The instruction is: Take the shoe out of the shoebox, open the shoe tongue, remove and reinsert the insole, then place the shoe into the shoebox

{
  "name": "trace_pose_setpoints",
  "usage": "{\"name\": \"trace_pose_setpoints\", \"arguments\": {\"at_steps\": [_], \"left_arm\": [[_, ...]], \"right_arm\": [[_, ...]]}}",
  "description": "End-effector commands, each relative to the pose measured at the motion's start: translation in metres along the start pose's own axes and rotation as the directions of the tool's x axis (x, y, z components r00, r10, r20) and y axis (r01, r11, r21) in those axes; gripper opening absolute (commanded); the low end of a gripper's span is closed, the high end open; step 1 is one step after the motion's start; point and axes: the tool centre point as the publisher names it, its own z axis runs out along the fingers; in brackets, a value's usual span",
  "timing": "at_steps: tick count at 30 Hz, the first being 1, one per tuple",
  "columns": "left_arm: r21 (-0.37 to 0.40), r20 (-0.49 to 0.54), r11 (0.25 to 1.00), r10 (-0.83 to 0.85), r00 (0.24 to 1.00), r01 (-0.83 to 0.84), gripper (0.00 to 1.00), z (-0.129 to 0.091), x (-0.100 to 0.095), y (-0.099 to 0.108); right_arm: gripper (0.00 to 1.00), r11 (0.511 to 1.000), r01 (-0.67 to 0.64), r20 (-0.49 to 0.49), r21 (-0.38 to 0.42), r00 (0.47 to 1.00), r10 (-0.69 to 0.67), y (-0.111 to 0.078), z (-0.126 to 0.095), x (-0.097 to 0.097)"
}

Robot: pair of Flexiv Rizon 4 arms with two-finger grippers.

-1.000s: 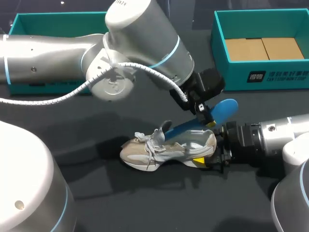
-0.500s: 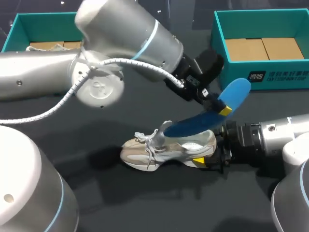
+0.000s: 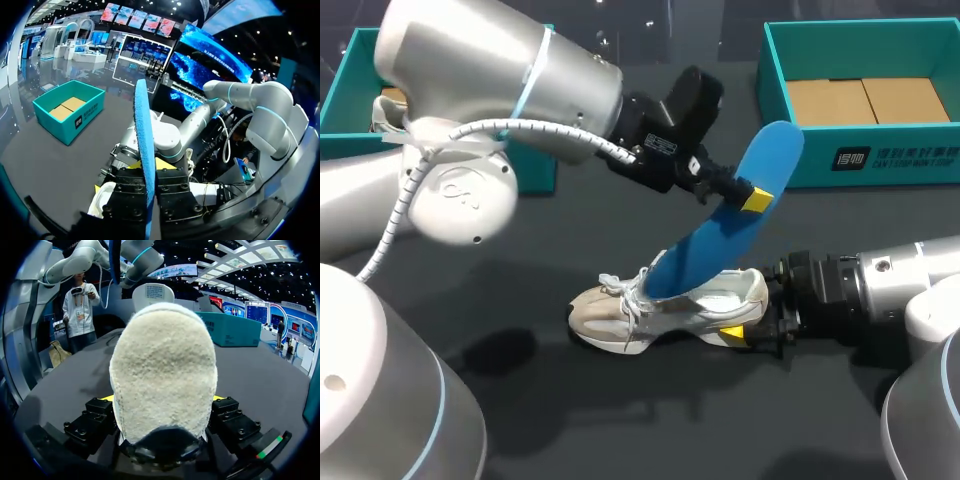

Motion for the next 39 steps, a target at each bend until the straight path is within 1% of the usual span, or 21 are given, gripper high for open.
{"name": "trace_pose_setpoints", "arguments": {"at_steps": [1, 2, 3, 5, 8, 10, 12, 24, 26, 29, 32, 39], "left_arm": [[0.046, -0.012, 0.998, -0.029, 1.000, 0.030, 0.00, -0.004, -0.002, 0.007], [0.093, -0.065, 0.995, -0.036, 0.997, 0.042, 0.00, -0.011, -0.001, 0.007], [0.130, -0.088, 0.989, -0.056, 0.995, 0.067, 0.00, -0.017, 0.001, 0.007], [0.205, -0.130, 0.977, -0.035, 0.991, 0.061, 0.00, -0.032, 0.008, 0.004], [0.310, -0.165, 0.950, 0.004, 0.986, 0.047, 0.00, -0.055, 0.019, -0.003], [0.388, -0.204, 0.921, 0.046, 0.978, 0.037, 0.00, -0.074, 0.029, -0.008], [0.474, -0.210, 0.881, 0.110, 0.972, 0.003, 0.00, -0.095, 0.038, -0.013], [0.474, -0.210, 0.881, 0.110, 0.972, 0.003, 0.00, -0.095, 0.038, -0.013], [0.475, -0.208, 0.880, 0.121, 0.971, -0.008, 0.00, -0.097, 0.043, -0.009], [0.490, -0.165, 0.871, 0.133, 0.977, -0.036, 0.00, -0.100, 0.053, -0.007], [0.495, -0.112, 0.867, 0.138, 0.984, -0.066, 0.00, -0.103, 0.058, -0.006], [0.495, -0.109, 0.868, 0.116, 0.987, -0.047, 0.00, -0.109, 0.056, -0.005]], "right_arm": [[0.00, 1.000, 0.000, 0.001, 0.003, 1.000, 0.000, 0.001, 0.000, 0.002], [0.00, 1.000, 0.000, 0.001, 0.003, 1.000, 0.000, 0.001, 0.000, 0.002], [0.00, 1.000, 0.000, 0.001, 0.003, 1.000, 0.000, 0.001, 0.000, 0.002], [0.00, 1.000, 0.000, 0.001, 0.003, 1.000, 0.000, 0.001, 0.000, 0.002], [0.00, 1.000, 0.000, 0.001, 0.003, 1.000, 0.000, 0.001, 0.000, 0.002], [0.00, 1.000, 0.000, 0.001, 0.003, 1.000, 0.000, 0.001, 0.000, 0.002], [0.00, 1.000, 0.000, 0.001, 0.003, 1.000, 0.000, 0.001, 0.000, 0.002], [0.00, 1.000, 0.000, 0.001, 0.003, 1.000, 0.000, 0.001, 0.000, 0.002], [0.00, 1.000, 0.000, 0.001, 0.003, 1.000, 0.000, 0.001, 0.000, 0.002], [0.00, 1.000, 0.000, 0.001, 0.003, 1.000, 0.000, 0.001, 0.000, 0.002], [0.00, 1.000, 0.000, 0.001, 0.003, 1.000, 0.000, 0.001, 0.000, 0.002], [0.00, 1.000, 0.000, 0.001, 0.003, 1.000, 0.000, 0.001, 0.000, 0.002]]}}
